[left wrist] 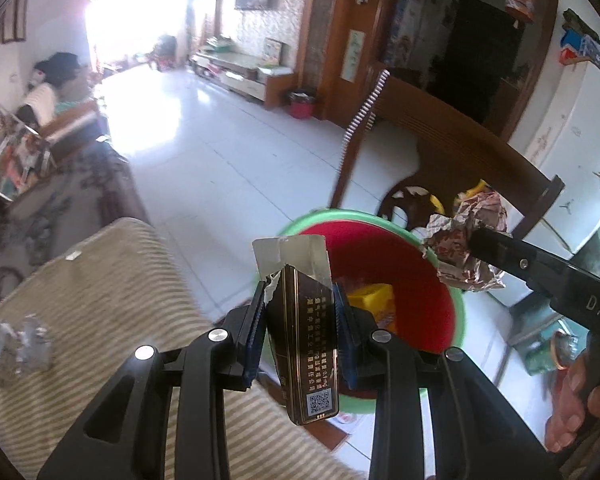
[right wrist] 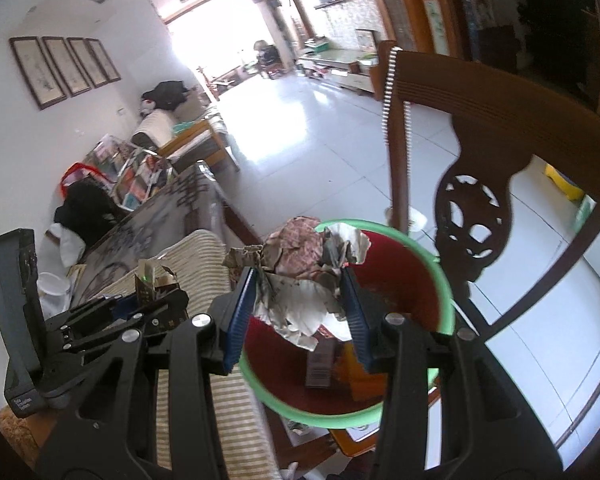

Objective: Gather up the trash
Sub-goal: 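Carry the brown box and crumpled paper over the red bucket, then open both tools over the bucket to drop box and paper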

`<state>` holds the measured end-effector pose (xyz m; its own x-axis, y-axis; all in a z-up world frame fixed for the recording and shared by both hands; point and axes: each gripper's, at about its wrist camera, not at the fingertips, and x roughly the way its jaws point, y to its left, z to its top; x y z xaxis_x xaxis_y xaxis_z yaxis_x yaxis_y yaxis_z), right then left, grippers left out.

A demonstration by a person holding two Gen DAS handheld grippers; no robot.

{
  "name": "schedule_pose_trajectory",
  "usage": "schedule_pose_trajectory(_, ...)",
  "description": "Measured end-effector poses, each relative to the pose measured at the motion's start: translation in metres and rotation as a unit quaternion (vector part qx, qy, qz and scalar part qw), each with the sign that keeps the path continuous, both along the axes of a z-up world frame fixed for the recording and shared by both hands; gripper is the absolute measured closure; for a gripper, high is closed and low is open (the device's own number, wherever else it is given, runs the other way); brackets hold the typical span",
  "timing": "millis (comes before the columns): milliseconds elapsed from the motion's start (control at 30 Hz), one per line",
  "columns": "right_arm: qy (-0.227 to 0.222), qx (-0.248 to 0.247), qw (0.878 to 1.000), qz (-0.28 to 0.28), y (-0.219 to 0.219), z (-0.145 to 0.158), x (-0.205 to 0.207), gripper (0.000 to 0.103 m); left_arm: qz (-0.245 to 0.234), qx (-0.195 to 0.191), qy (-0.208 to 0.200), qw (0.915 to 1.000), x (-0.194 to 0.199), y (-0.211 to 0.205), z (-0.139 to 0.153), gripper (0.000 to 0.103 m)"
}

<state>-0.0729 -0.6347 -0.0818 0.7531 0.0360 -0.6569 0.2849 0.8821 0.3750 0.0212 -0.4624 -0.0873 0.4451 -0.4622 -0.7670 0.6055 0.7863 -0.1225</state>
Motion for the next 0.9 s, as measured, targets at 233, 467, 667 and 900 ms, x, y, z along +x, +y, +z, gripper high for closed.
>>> schedule_pose_trajectory(233, 0.009, 0.004, 1.0, -0.017, -0.018, -0.007, -0.005, 0.061, -0.034, 0.006, 0.017, 0.9993, 0.002, -0.035, -0.016, 0.074)
schedule_pose_trajectory(467, 0.017, 0.0, 1.0, -0.02, -0.022, -0.01, -0.004, 0.059, -0.041, 0.012, 0.032, 0.9986, 0.01, -0.049, -0.026, 0.074)
schedule_pose_trajectory(667, 0.023, -0.005, 1.0, -0.017, -0.019, -0.011, 0.001, 0.059, -0.049, 0.011, 0.045, 0.9977, 0.015, -0.049, -0.031, 0.07)
schedule_pose_trajectory(900, 0.034, -0.012, 0.999, -0.012, -0.011, -0.018, 0.012, 0.059, -0.056, -0.006, 0.043, 0.9975, 0.01, -0.034, -0.023, 0.047)
